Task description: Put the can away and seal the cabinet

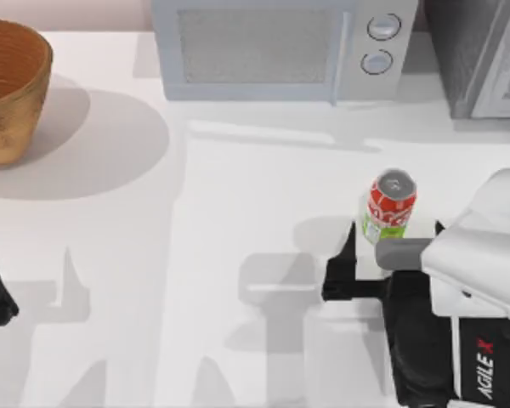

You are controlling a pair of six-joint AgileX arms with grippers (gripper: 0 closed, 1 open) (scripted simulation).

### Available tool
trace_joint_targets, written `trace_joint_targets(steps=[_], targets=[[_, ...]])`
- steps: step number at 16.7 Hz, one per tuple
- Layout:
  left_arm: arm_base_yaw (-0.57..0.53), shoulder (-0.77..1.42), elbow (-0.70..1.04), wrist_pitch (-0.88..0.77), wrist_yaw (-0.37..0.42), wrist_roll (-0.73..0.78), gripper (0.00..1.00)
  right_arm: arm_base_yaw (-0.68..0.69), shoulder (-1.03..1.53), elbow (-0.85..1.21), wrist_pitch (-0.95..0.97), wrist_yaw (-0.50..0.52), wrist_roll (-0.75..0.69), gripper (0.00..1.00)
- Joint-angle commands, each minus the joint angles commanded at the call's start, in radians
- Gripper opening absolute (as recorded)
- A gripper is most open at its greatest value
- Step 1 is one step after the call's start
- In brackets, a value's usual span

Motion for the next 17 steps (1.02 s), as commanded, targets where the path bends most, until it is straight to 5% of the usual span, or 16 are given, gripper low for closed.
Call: trace_joint_targets(steps=[17], targets=[[0.0, 0.0, 0.0, 0.0, 0.0, 0.0, 1.0, -0.149, 0.039, 0.183, -0.122, -0.147, -0.029, 1.0]])
